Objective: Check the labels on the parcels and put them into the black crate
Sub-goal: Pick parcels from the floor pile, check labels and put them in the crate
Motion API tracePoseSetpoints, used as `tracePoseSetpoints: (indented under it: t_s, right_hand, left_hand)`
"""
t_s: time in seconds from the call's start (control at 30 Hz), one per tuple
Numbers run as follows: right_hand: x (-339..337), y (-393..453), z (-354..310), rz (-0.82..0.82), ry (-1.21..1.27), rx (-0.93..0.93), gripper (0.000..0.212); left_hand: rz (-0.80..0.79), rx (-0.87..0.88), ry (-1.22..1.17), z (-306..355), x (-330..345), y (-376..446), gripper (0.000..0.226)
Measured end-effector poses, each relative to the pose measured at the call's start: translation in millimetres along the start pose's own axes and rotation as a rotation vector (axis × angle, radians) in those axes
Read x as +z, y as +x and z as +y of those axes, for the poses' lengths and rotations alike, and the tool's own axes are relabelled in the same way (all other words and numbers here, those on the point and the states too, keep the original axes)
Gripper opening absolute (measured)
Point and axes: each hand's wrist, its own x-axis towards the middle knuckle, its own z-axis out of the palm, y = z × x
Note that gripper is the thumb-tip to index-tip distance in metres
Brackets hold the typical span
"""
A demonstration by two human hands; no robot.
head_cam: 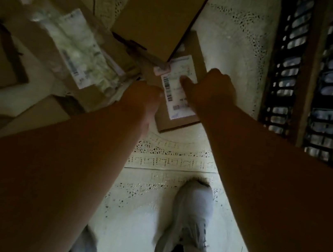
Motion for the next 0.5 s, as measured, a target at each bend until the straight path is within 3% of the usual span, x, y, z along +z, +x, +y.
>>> tracePoseSetpoints:
  t_s: [0.1,0.17,0.27,0.4,0.5]
  right_hand:
    - [-21.6,-53.3,-3.8,0.030,0.111,0.091,0.050]
    - [-45.2,-98.3,-10.9,0.017,0.197,0.135,0.049]
    - [-96.7,-180.0,-36.6,-0.010,0.366,0.153,0.050]
    - [-187.0,-292.0,-81.9,0.027,0.514,-0.002,0.046]
    - [-264.6,-368.6,-124.5,0.080,0.562,-0.142,0.044]
  left_hand:
    - [0.008,0.018,-0.061,5.9,-18.8,-49.3,0.016]
    - [0.058,0.038,-0.051,11.4,-34.1,-92.0,0.013]
    - [0.167,0.127,0.004,29.9,-64.4,-166.2,0.026]
    - [0.275,0.315,0.199,80.3,-117.3,-289.6,0.029]
    - [0.348,0.474,0.156,126.2,-159.6,-391.8,0.032]
